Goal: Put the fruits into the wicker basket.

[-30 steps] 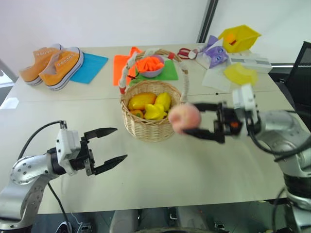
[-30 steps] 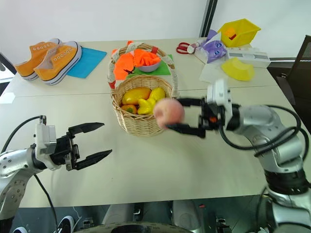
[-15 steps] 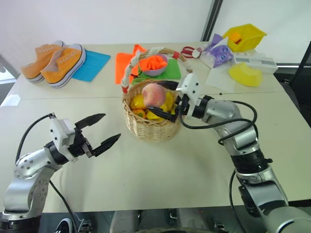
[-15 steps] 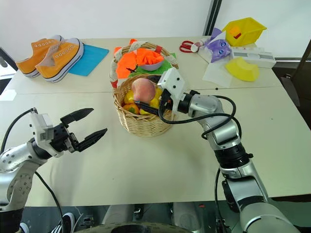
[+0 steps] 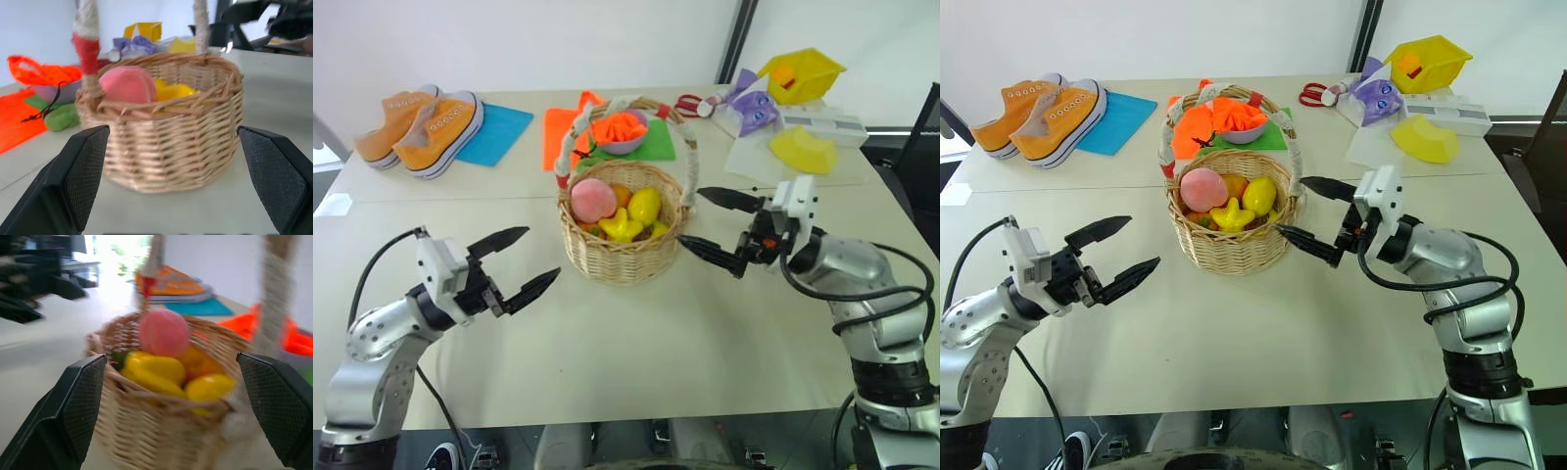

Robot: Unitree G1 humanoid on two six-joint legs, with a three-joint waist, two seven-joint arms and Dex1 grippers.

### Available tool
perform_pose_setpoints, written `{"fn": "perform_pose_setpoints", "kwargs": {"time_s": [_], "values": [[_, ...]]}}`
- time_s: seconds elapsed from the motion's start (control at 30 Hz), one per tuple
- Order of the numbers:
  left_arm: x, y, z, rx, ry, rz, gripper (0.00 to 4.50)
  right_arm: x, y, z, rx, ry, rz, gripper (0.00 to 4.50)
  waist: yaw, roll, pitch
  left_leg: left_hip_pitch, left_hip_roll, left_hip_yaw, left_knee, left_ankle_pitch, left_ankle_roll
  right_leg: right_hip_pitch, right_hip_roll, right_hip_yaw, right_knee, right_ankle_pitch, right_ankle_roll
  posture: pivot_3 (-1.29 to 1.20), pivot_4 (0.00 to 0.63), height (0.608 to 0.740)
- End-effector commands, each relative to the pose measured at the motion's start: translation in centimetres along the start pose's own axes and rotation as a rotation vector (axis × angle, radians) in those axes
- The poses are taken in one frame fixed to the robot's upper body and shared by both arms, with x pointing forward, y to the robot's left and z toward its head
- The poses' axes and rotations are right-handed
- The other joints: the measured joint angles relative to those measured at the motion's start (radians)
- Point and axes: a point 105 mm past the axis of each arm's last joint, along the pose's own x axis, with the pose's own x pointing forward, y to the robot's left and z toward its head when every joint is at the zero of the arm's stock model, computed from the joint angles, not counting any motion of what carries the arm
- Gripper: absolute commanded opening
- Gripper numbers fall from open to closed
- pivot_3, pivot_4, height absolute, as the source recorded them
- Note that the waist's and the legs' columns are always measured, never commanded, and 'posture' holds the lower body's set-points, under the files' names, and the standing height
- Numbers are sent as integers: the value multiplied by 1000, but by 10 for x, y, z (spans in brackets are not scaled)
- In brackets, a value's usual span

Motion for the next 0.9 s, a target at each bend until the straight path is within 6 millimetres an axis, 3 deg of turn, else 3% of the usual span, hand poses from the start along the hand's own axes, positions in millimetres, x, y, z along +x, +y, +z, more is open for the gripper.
{"fn": "perform_pose_setpoints", "kwargs": {"time_s": [0.03, 0.13, 0.4, 0.5, 0.73, 0.83, 0.9], "values": [[6, -5, 8, 28, -27, -26, 4500, -2, -22, 2, -29, -37, -168, 4435, -1, 0, 0, 1, 0, 1, 0, 0, 0, 1, 0, 1, 0, 0, 0, 0, 150, 740], [8, -4, 7, 27, -29, -30, 4500, 12, -30, 4, -36, -64, -249, 4435, -4, 0, 0, 4, 1, 2, 0, 0, 0, 1, 2, 3, 2, 0, 0, 0, 150, 740], [7, -3, 6, 36, -26, -15, 4500, 48, -24, 9, 3, -121, -200, 4435, -4, 0, 0, 9, 1, 10, 0, 0, 0, 1, 3, 10, 6, 0, 0, 0, 150, 740], [7, -3, 7, 36, -26, -10, 4500, 52, -27, 7, 4, -120, -225, 3550, -1, 0, 0, 9, 1, 11, 0, 0, 0, 1, 3, 10, 6, 0, 0, 0, 150, 740], [9, -3, 4, 29, -28, -7, 4500, 42, -32, 5, 10, -128, -261, 31, 1, 0, 0, 9, 1, 13, 0, 0, 1, 0, 2, 13, 6, 0, 0, 0, 150, 740], [12, -3, 3, 0, -37, -28, 4500, 25, -49, 4, -20, -118, -351, 31, 5, 0, 0, 9, 1, 13, 0, 0, 1, 0, 2, 13, 6, 0, 0, 0, 150, 740], [17, -2, 3, -3, -48, -36, 4500, -3, -74, 3, -65, -93, -484, 31, 9, 0, 0, 9, 1, 14, 0, 0, 1, 0, 2, 13, 6, 0, 0, 0, 150, 740]]}}
